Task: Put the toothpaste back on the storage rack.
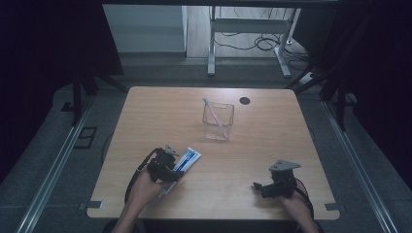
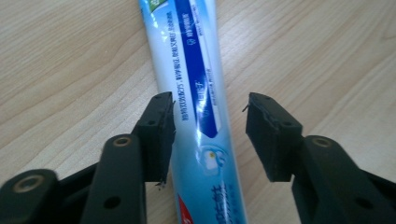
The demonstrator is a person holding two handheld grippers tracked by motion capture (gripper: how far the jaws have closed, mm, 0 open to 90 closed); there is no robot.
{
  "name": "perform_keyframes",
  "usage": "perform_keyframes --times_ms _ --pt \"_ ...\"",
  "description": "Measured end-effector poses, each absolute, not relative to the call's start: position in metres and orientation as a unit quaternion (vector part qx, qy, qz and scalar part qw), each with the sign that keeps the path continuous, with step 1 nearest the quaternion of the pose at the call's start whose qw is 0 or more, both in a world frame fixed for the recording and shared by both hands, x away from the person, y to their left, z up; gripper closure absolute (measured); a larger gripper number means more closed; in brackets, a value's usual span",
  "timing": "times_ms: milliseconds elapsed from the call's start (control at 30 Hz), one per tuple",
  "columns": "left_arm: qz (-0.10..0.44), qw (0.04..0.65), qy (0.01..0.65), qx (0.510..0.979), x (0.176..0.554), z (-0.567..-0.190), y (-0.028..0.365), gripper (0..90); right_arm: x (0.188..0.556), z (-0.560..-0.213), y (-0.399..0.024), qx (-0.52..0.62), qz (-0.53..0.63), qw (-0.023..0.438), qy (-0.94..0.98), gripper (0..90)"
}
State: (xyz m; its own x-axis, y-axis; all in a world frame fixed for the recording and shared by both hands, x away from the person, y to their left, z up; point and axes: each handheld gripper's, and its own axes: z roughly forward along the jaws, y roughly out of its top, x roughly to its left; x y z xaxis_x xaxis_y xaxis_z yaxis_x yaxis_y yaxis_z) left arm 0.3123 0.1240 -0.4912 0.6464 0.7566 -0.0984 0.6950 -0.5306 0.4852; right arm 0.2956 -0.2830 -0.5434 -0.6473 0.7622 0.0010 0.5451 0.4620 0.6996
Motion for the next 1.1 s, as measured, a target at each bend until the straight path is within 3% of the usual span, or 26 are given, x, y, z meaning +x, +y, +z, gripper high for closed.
perform_keyframes --times_ms 300,767,1100 --pt "0.048 0.220 0.433 0.873 0.324 -0.503 0.119 45.9 0.295 -0.543 -0.283 0.389 0.343 0.158 0.840 0.0" --pt "0.025 0.174 0.445 0.878 0.335 -0.507 0.108 47.9 0.295 -0.543 -0.283 0.389 0.343 0.158 0.840 0.0" --pt "0.031 0.165 0.433 0.886 0.335 -0.499 0.103 67.6 0.295 -0.543 -0.283 0.388 0.342 0.158 0.841 0.0"
